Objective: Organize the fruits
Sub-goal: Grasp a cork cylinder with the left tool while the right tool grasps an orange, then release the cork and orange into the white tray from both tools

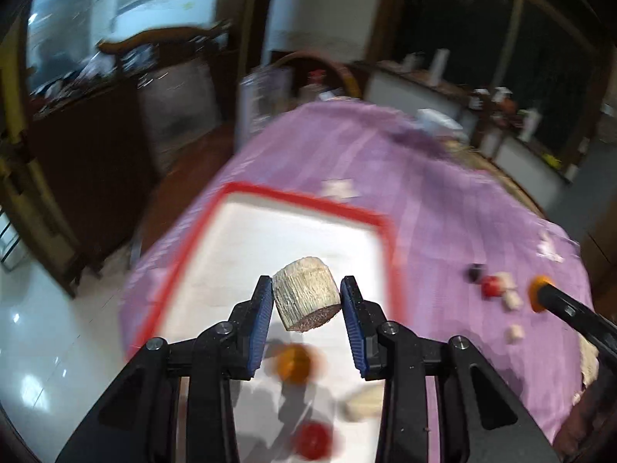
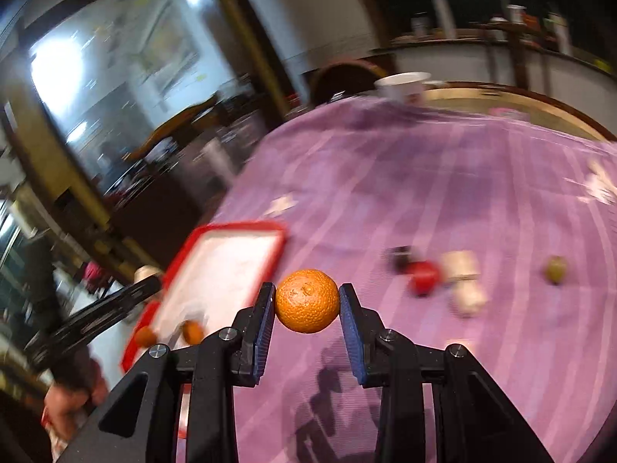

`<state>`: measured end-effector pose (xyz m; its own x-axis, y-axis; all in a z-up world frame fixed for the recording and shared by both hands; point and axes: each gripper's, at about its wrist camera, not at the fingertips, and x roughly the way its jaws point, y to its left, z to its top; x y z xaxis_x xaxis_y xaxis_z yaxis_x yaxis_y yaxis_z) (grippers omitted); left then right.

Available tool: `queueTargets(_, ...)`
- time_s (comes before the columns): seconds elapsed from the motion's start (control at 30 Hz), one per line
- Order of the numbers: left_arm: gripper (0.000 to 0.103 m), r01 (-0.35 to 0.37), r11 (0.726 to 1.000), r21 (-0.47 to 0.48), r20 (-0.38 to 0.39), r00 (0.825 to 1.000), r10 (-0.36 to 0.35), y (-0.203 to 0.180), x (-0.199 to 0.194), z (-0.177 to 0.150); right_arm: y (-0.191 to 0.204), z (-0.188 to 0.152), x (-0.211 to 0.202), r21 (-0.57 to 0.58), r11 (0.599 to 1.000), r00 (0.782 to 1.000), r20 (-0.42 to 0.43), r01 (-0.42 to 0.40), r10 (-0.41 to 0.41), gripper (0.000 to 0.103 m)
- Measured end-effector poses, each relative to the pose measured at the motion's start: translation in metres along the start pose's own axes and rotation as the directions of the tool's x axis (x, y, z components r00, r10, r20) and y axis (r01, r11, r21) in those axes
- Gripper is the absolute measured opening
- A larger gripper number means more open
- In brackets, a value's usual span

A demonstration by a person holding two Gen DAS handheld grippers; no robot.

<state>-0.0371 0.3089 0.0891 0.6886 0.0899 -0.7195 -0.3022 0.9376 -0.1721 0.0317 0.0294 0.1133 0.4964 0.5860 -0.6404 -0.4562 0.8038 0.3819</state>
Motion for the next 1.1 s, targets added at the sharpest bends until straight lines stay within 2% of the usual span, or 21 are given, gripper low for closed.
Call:
queueTargets(0.17, 0.035, -0.056, 0.996, -0.066, -0.079, 0.996, 0.051, 0.05, 0.032, 0.003, 0.065, -0.01, 0.062, -0.095, 0.994, 0.993, -0.112, -0.05, 0.039, 0.036)
queueTargets(0.3, 0.035, -0.02, 0.995, -0.102, -0.133, 0.991, 0.006, 0.064, 0.046, 0.0, 0.093, -0.022, 0.105, -0.153, 0.988, 0.985, -0.175, -0.027, -0.001, 0.036)
queueTargets(0.5, 0.035, 0.005, 0.995, -0.101, -0.141, 0.99, -0.019, 0.063, 0.052, -0.003, 0.109, -0.031, 0.136, -0.226, 0.973, 0.978, -0.189, 0.038, -0.082, 0.039)
queueTargets(0.63, 0.038, 0.034, 0.992, -0.125, -0.138, 0.989, -0.052, 0.067, 0.053, -0.002, 0.107, -0.029, 0.149, -0.197, 0.98, 0.975, -0.209, 0.031, -0.073, 0.039)
queueTargets(0.67, 0.045, 0.04, 0.991, -0.128, -0.135, 0.989, -0.058, 0.067, 0.051, -0.002, 0.105, -0.03, 0.15, -0.186, 0.982, 0.974, -0.217, 0.018, -0.059, 0.039)
queueTargets(0.77, 0.056, 0.054, 0.988, -0.146, -0.098, 0.993, -0.069, 0.069, 0.038, -0.002, 0.102, -0.028, 0.146, -0.168, 0.986, 0.978, -0.208, -0.003, -0.033, 0.04)
queueTargets(0.9, 0.062, 0.074, 0.983, -0.169, -0.06, 0.995, -0.086, 0.068, 0.016, -0.003, 0.099, -0.019, 0.126, -0.143, 0.989, 0.986, -0.165, -0.023, -0.001, 0.051)
queueTargets(1.0, 0.063, 0.076, 0.982, -0.173, -0.017, 0.997, -0.08, 0.063, -0.008, -0.012, 0.094, -0.016, 0.097, -0.131, 0.991, 0.993, -0.117, -0.004, -0.011, 0.051)
queueTargets(1.1, 0.069, 0.061, 0.984, -0.167, 0.03, 0.998, -0.057, 0.056, -0.036, -0.027, 0.084, -0.021, 0.054, -0.111, 0.994, 0.998, -0.061, 0.013, -0.02, 0.052)
